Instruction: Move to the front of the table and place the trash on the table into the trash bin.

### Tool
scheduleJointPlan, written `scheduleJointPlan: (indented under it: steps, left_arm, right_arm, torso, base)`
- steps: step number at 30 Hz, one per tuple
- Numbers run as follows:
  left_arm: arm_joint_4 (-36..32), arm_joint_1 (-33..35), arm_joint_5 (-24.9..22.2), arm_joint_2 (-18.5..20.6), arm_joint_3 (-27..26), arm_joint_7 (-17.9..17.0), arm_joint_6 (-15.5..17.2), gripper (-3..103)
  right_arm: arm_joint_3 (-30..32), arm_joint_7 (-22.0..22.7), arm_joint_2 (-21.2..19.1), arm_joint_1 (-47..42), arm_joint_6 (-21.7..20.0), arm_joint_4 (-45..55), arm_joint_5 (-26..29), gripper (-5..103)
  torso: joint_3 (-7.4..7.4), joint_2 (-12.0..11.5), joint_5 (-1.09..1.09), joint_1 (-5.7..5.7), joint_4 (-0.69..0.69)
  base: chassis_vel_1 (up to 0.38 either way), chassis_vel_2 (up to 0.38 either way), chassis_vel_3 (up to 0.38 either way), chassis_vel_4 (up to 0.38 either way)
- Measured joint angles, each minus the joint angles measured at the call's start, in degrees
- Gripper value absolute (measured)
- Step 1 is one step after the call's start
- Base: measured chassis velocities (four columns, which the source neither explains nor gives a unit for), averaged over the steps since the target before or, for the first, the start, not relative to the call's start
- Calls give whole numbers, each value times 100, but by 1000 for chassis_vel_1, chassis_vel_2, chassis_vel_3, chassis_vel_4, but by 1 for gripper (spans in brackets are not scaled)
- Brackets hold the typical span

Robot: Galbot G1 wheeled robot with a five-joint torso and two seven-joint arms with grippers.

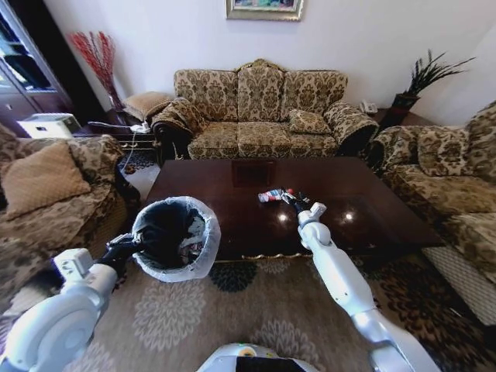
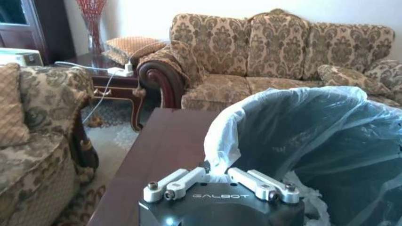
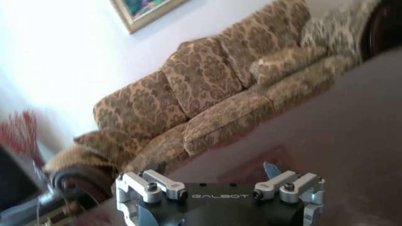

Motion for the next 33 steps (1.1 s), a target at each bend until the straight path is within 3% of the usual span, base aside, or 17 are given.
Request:
scheduleJointPlan:
  steps: [5, 9, 17, 27, 29, 30, 31, 32, 33]
  left_arm:
    - [-1, 73, 13, -30, -14, 0, -16, 0]
    - [-2, 141, 31, -34, -40, -1, -17, 0]
    - [-8, 146, 44, -74, -35, -5, -27, 0]
    - [-8, 120, 49, -84, -8, -4, -36, 0]
    - [-8, 108, 48, -88, -5, -3, -39, 0]
    - [-8, 76, 48, -97, 19, -4, -43, 0]
    - [-8, 76, 48, -97, 19, -4, -43, 0]
    - [-8, 67, 48, -100, 28, -5, -43, 0]
    - [-7, 44, 54, -107, 66, -6, -44, 0]
  right_arm:
    - [160, 0, 325, 35, -269, -41, 1043, 100]
    - [177, 1, 609, 94, -260, -160, 1329, 100]
    - [153, -3, 964, 15, 17, 190, 1102, 100]
    - [213, -2, 938, 69, 157, -196, 1003, 100]
    - [151, -2, 800, -253, 16, 94, 374, 100]
    - [202, -4, 510, -792, -102, 521, -985, 100]
    - [202, -4, 510, -792, -102, 521, -985, 100]
    - [253, -3, 412, -902, -100, 604, -1330, 100]
    - [340, -2, 20, -1076, 16, 802, -2139, 100]
  torso:
    - [3, -2, 4, 7, 1]
    - [2, -2, 5, 3, 0]
    - [-4, 4, 3, -12, 3]
    - [1, -1, 6, 2, 0]
    - [0, -1, 7, -1, 2]
    - [-2, -1, 9, -5, 4]
    - [-2, -1, 9, -5, 4]
    - [-1, -1, 10, -5, 3]
    - [-1, -1, 8, -5, 0]
  base:
    - [-183, 159, 175, -166]
    - [-37, 22, 15, -15]
    - [32, -29, -28, 29]
    - [0, 0, 0, 0]
    - [0, 0, 0, 0]
    - [0, 0, 0, 0]
    - [0, 0, 0, 0]
    - [0, 0, 0, 0]
    - [0, 0, 0, 0]
